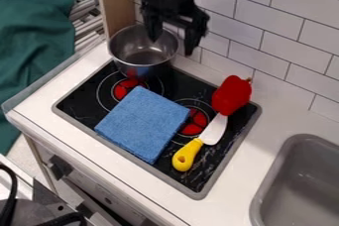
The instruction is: Put the silver pot on the upper left side of the left burner
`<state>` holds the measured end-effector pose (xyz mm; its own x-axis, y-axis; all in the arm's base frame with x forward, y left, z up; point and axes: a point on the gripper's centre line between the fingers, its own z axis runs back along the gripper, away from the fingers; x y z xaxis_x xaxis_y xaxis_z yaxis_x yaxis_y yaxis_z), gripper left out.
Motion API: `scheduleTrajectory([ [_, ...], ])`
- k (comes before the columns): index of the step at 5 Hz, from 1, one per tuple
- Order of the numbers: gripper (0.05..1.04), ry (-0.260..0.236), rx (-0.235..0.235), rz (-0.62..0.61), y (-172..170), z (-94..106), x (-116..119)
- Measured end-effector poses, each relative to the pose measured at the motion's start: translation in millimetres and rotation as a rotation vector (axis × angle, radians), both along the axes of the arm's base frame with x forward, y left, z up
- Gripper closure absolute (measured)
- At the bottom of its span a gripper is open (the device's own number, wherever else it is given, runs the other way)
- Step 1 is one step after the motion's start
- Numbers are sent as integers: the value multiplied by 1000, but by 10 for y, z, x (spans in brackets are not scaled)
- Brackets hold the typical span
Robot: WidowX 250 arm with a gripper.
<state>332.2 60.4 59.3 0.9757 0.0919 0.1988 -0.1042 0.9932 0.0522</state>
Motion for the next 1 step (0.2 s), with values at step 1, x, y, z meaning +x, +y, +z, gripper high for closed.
scheduleTrajectory([
  [1, 75, 7, -11, 15, -57, -55, -262],
])
